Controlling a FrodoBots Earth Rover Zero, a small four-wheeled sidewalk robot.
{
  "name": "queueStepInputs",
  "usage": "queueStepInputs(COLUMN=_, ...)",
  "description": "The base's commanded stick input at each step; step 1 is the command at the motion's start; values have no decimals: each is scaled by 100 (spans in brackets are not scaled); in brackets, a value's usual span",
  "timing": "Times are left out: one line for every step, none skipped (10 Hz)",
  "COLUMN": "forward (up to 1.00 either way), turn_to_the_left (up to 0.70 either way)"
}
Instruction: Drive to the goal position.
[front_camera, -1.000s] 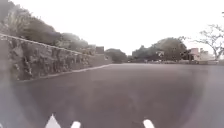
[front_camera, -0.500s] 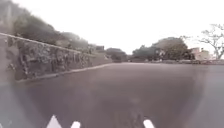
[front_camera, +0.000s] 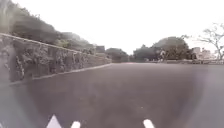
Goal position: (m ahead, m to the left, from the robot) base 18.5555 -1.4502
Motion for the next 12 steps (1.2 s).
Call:
queueStepInputs(forward=50, turn_to_the_left=0)
queueStepInputs(forward=50, turn_to_the_left=0)
queueStepInputs(forward=50, turn_to_the_left=-5)
queueStepInputs(forward=50, turn_to_the_left=-25)
queueStepInputs(forward=50, turn_to_the_left=-45)
queueStepInputs(forward=50, turn_to_the_left=-50)
queueStepInputs(forward=50, turn_to_the_left=-41)
queueStepInputs(forward=50, turn_to_the_left=-31)
queueStepInputs(forward=50, turn_to_the_left=-22)
queueStepInputs(forward=50, turn_to_the_left=-12)
queueStepInputs(forward=50, turn_to_the_left=-2)
queueStepInputs(forward=50, turn_to_the_left=0)
